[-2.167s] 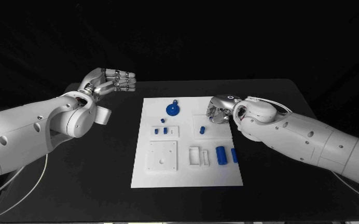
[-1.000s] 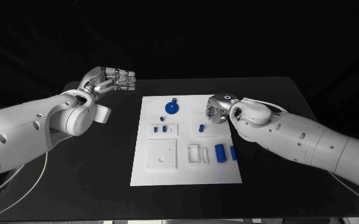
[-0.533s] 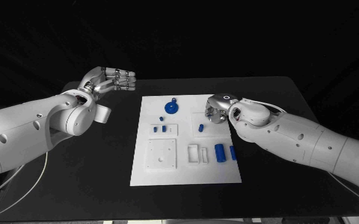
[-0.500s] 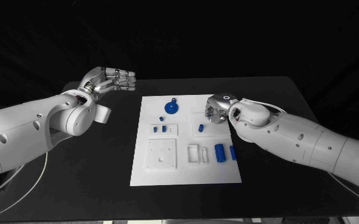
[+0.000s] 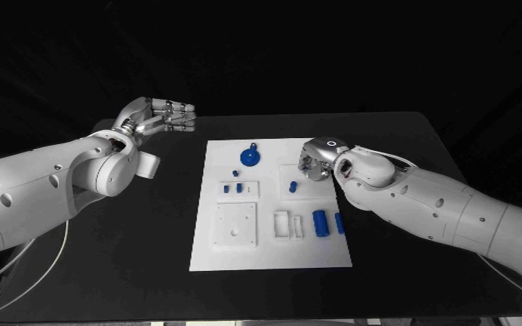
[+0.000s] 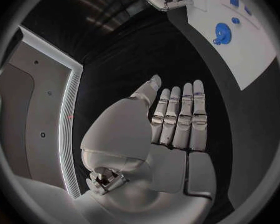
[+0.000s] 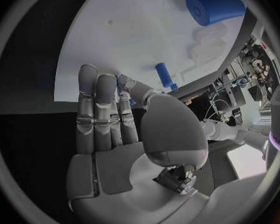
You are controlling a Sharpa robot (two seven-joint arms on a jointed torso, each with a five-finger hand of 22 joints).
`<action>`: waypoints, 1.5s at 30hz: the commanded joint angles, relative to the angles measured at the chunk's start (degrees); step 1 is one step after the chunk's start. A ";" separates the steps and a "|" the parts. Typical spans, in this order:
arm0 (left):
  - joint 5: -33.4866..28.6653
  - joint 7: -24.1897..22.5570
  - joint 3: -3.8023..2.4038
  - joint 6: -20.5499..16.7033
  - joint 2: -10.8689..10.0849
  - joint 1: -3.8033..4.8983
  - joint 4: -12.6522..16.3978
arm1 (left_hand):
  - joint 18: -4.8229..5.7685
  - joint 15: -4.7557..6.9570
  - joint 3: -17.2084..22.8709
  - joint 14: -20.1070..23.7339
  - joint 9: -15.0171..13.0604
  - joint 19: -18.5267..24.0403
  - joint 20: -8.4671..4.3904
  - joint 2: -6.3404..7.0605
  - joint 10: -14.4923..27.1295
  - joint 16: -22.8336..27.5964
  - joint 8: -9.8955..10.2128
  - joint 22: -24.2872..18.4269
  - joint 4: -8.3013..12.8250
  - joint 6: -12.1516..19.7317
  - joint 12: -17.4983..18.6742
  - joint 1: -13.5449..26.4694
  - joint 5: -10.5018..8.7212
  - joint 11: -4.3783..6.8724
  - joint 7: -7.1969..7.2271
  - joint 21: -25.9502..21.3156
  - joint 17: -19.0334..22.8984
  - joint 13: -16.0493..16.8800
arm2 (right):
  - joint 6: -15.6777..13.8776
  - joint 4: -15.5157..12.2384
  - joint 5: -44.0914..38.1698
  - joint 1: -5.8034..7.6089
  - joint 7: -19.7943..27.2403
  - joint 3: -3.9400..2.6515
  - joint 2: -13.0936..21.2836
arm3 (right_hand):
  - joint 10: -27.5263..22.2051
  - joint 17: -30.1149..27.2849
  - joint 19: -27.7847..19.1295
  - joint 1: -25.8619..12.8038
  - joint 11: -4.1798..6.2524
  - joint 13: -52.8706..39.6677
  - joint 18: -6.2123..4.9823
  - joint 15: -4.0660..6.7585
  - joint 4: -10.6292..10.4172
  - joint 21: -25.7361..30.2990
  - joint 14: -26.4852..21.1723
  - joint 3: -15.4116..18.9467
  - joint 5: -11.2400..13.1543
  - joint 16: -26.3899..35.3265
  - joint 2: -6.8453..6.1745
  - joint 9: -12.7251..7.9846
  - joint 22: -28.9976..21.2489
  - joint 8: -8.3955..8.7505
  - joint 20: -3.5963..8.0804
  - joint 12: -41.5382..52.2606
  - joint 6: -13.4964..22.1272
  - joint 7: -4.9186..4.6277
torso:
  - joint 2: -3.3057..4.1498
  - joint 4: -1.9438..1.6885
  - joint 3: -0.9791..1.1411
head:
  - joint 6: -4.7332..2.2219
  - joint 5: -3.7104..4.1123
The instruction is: Assemble the parts on the task board
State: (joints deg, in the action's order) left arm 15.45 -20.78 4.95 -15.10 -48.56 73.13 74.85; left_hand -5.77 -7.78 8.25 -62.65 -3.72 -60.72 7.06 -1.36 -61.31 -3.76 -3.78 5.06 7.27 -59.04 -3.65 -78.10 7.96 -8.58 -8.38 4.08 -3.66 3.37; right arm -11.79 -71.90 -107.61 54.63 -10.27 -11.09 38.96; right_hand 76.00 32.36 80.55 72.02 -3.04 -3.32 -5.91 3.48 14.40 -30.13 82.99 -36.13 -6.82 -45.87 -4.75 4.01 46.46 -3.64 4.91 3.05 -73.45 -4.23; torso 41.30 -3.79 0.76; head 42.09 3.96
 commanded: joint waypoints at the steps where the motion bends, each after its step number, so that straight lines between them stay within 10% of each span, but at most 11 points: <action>1: -0.29 -0.33 -0.05 0.75 0.13 0.13 -0.24 | 0.10 -0.19 0.28 -0.29 0.01 -0.38 0.06 -0.11 0.05 0.25 0.19 -0.05 -0.03 -0.14 0.17 0.22 0.16 0.24 0.05 0.39 0.04 -0.07 | 0.33 -0.81 1.55 -0.02 0.36 -0.85 0.24 | 2.45 0.08 0.33 -0.13 1.85 -0.18 -0.77 0.44 -0.05 0.33 -0.02 -0.15 0.31 0.18 -0.12 -0.06 0.16 -0.01 0.26 0.36 -0.42 0.02 | -0.02 0.10 -0.01 | -0.05 -0.03; 21: -0.29 -0.10 -0.05 1.02 0.37 0.13 -1.30 | 0.09 -0.26 0.26 -0.08 0.02 -0.29 0.13 -0.10 0.25 0.26 0.20 -0.28 0.05 -0.20 0.18 0.29 0.16 0.17 0.06 0.41 0.04 -0.07 | 1.49 -5.19 17.03 0.03 4.11 -6.38 2.76 | 2.13 0.02 0.87 -0.41 1.77 -0.17 -0.79 0.45 -0.32 2.30 0.04 0.89 -1.88 0.70 0.40 -0.05 1.64 -0.02 0.30 0.35 -0.03 -0.07 | -0.04 0.13 -0.05 | -0.05 -0.98; 38: -0.39 -0.61 -0.04 -2.14 2.40 0.13 -1.96 | 0.05 -0.23 0.24 -0.21 0.02 -0.37 0.12 -0.23 0.15 0.23 0.19 -0.34 -0.10 -0.19 0.16 0.30 0.15 0.21 0.05 0.48 0.03 -0.07 | 0.11 -13.32 21.83 -1.99 8.51 -6.73 0.38 | 1.88 0.02 1.47 -0.60 1.73 -0.18 -1.02 0.41 0.25 3.70 0.12 2.33 -3.63 0.84 1.18 -0.03 2.47 -0.05 0.23 0.37 0.23 -0.11 | -0.07 -0.02 -0.27 | -0.20 -7.09; 45: -0.58 -0.62 -0.04 -2.81 3.28 0.13 -1.92 | 0.05 -0.23 0.24 -0.21 0.02 -0.37 0.12 -0.23 0.15 0.23 0.19 -0.34 -0.10 -0.19 0.16 0.30 0.15 0.21 0.05 0.48 0.03 -0.07 | -0.31 -14.54 15.86 -3.62 8.01 -5.72 -1.43 | 1.91 0.05 1.67 -0.65 1.71 -0.17 -1.00 0.41 0.51 4.17 0.13 2.36 -3.45 0.81 1.33 -0.03 3.04 -0.03 0.22 0.35 0.20 -0.11 | -0.07 -0.14 -0.36 | 0.63 -9.66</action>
State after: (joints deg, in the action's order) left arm 15.31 -20.66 4.95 -16.86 -45.45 73.13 72.86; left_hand -5.77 -7.78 8.25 -62.65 -3.72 -60.72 7.06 -1.36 -61.31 -3.76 -3.78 4.78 7.27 -59.04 -3.65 -78.10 7.95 -8.58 -8.39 4.31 -3.66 3.37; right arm -11.47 -86.29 -87.71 51.18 -2.86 -16.79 37.63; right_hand 76.38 32.39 81.89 71.44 -3.04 -3.43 -6.00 3.33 14.72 -26.15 83.16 -34.05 -10.26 -45.36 -3.96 3.89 49.40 -3.53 5.00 3.21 -73.41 -4.22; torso 41.21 -3.88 0.43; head 42.42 -4.86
